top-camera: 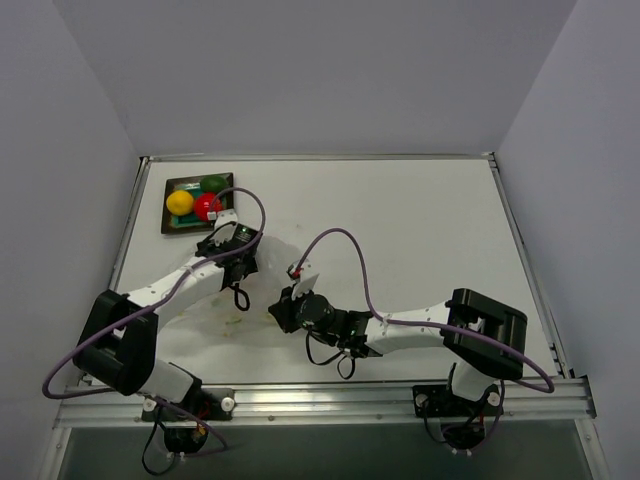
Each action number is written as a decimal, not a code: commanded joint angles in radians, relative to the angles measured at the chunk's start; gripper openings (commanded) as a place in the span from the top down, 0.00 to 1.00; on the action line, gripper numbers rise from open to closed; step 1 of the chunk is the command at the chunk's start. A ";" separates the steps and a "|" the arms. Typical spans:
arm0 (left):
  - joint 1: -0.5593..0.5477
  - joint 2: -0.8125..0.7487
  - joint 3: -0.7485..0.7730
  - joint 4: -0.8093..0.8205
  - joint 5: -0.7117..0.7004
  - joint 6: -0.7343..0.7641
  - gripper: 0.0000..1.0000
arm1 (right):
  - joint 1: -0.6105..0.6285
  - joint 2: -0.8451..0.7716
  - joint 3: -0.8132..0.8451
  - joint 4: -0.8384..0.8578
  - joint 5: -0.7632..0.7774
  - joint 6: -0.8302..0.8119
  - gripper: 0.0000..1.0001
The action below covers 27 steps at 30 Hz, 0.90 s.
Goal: Take the fake fruits out of the plastic bag
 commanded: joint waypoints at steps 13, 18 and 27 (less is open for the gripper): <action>0.012 0.142 0.008 0.230 -0.091 0.074 0.11 | -0.009 -0.007 0.022 0.037 -0.010 -0.019 1.00; 0.019 0.139 -0.021 0.298 -0.085 0.088 0.25 | -0.022 0.002 0.026 0.036 -0.020 -0.020 1.00; 0.008 -0.011 -0.033 0.208 -0.016 0.071 0.83 | -0.038 0.008 0.032 0.028 -0.026 -0.023 1.00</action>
